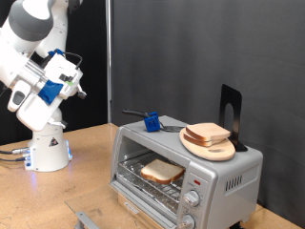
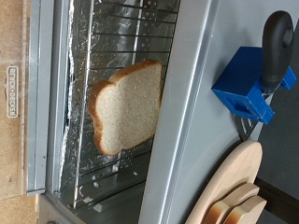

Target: Make a piece of toast with the oven

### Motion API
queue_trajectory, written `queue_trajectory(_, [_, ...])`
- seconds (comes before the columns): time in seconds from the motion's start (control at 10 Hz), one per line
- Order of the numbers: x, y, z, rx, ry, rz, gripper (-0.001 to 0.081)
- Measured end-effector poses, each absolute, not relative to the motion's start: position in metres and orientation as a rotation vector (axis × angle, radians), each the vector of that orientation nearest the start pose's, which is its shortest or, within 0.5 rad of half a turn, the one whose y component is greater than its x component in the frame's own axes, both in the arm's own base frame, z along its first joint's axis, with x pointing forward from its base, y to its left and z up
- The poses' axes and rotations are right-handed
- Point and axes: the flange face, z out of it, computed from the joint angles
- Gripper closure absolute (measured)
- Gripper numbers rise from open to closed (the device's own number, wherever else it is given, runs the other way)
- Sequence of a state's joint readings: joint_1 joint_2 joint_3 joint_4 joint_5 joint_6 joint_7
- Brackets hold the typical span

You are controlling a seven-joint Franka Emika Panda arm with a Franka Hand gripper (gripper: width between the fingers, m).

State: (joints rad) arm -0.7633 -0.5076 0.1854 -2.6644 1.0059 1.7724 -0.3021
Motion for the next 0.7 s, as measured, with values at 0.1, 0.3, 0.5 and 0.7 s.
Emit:
queue_trajectory(0.1, [0.33, -0.129, 0.398, -2.054, 0.82, -0.013, 0.0124])
queue_trajectory(0.3, [0.33, -0.134, 0.395, -1.906, 0.93, 0.044, 0.0124])
queue_trajectory(0.5, [0.335, -0.142, 0.378, -1.862, 1.002, 0.045, 0.0124])
queue_trajectory(0.7, [0.342, -0.148, 0.348, -1.916, 1.059, 0.064, 0.0124])
